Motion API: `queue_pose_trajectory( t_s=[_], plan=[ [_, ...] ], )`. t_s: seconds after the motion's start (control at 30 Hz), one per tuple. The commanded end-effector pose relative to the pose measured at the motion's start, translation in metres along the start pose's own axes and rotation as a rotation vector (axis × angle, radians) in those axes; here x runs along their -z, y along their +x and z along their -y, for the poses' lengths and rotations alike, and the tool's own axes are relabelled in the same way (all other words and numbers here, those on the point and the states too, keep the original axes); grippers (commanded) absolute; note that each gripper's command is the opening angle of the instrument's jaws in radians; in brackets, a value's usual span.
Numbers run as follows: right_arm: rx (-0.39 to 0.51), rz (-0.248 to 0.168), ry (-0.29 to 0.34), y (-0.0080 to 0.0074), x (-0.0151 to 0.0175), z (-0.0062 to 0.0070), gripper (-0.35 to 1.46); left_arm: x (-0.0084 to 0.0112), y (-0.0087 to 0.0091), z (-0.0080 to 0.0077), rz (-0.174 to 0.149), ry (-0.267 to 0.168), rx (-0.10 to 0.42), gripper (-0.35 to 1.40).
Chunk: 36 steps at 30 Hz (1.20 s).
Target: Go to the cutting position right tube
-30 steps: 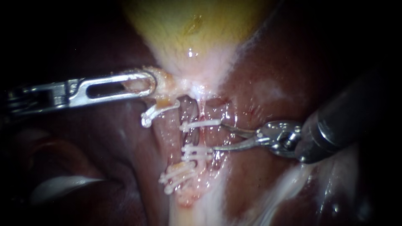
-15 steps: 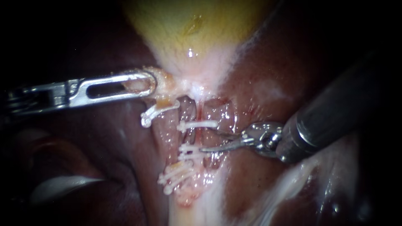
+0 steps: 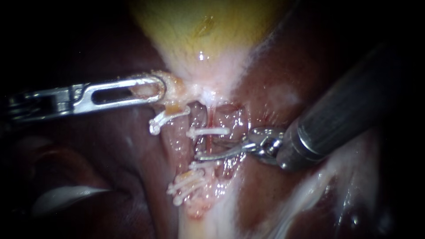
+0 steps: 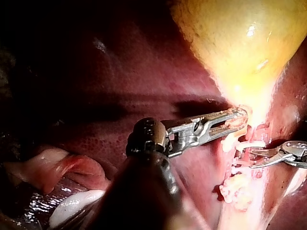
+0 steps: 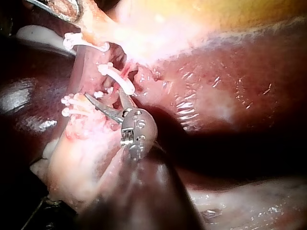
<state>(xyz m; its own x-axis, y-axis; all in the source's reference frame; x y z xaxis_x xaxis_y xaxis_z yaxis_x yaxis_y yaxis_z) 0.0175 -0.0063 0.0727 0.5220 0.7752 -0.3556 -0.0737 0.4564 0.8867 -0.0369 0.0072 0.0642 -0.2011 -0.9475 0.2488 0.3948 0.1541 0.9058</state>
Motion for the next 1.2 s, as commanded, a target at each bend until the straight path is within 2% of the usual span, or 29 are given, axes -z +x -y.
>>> queue_pose_trajectory(
  t_s=[0.03, 0.37, 0.63, 0.73, 1.0, 1.2],
  plan=[
    [0.003, -0.002, 0.003, 0.0, -0.0002, -0.0001, 1.34, 0.0, 0.0, 0.0, 0.0, -0.001, 0.0, -0.35],
    [0.011, -0.028, 0.03, 0.0005, -0.0013, -0.0009, 1.36, 0.0, 0.0, 0.0, 0.0, -0.001, 0.0, -0.35],
    [0.031, -0.039, 0.071, 0.0006, -0.0015, -0.0009, 1.36, 0.0, 0.0, 0.0, 0.0, -0.001, 0.0, -0.35],
    [0.035, -0.057, 0.087, 0.0006, -0.0014, -0.0008, 1.39, 0.0, 0.0, 0.0, 0.0, -0.001, 0.0, -0.35],
    [0.075, -0.11, 0.208, 0.0005, -0.0013, 0.0005, 1.41, 0.0, 0.0, 0.0, 0.0, -0.001, 0.0, -0.35],
    [0.071, -0.128, 0.288, 0.0007, -0.0014, 0.0014, 1.41, 0.0, 0.0, -0.0001, 0.0, 0.0, 0.0, -0.35]
  ],
)
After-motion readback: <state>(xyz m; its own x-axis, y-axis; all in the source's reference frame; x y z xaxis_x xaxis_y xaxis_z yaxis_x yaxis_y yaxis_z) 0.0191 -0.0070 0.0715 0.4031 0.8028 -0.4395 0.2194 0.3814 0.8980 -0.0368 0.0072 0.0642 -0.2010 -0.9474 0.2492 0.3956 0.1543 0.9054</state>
